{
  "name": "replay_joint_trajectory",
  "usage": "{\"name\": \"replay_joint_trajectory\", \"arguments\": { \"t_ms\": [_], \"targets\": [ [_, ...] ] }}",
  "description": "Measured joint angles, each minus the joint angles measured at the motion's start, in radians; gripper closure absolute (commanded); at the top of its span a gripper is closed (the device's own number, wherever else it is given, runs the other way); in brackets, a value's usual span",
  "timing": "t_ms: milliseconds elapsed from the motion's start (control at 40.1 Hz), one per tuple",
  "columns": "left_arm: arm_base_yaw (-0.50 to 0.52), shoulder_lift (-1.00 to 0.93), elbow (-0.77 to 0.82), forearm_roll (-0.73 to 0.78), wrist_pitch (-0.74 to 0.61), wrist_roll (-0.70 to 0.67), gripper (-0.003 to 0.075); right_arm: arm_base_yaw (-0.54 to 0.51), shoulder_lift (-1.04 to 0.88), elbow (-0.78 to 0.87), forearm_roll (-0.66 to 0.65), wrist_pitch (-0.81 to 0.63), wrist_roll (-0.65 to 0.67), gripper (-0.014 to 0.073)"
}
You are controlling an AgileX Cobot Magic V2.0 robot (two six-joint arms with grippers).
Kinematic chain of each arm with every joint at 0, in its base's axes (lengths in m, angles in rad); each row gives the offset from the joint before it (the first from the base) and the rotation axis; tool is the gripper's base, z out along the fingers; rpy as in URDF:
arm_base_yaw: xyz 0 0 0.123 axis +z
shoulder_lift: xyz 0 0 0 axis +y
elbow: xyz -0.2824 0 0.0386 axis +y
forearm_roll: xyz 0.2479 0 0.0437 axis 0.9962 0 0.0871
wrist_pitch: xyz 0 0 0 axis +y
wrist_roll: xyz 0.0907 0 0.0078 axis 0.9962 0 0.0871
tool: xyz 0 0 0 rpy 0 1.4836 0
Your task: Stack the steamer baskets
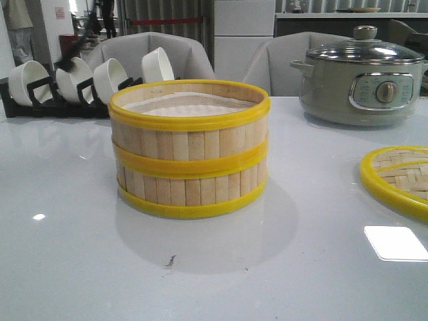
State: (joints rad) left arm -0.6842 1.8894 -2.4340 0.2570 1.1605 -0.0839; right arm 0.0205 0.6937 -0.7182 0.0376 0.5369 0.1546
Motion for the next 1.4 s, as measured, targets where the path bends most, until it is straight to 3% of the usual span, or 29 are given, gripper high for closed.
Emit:
{"name": "replay_joint_trajectory", "arguments": {
  "t_ms": [250,474,849,1398],
  "targets": [
    [0.236,-0.184,0.036,0.032,0.027,-0.053,0.0625,0.0,0.0,0.0,0.0,0.0,0.0,0.0223],
    [0.369,-0.427,0.302,0.032,-0.02,-0.068,0.0625,0.0,0.0,0.0,0.0,0.002,0.0,0.0223],
    [0.395,-0.88,0.858,0.032,-0.167,-0.088,0.0625,0.013,0.0,0.0,0.0,0.002,0.0,0.0223],
    [0.395,-1.308,1.261,0.029,-0.225,-0.089,0.0625,0.029,0.0,0.0,0.0,0.017,0.0,0.0223]
  ]
}}
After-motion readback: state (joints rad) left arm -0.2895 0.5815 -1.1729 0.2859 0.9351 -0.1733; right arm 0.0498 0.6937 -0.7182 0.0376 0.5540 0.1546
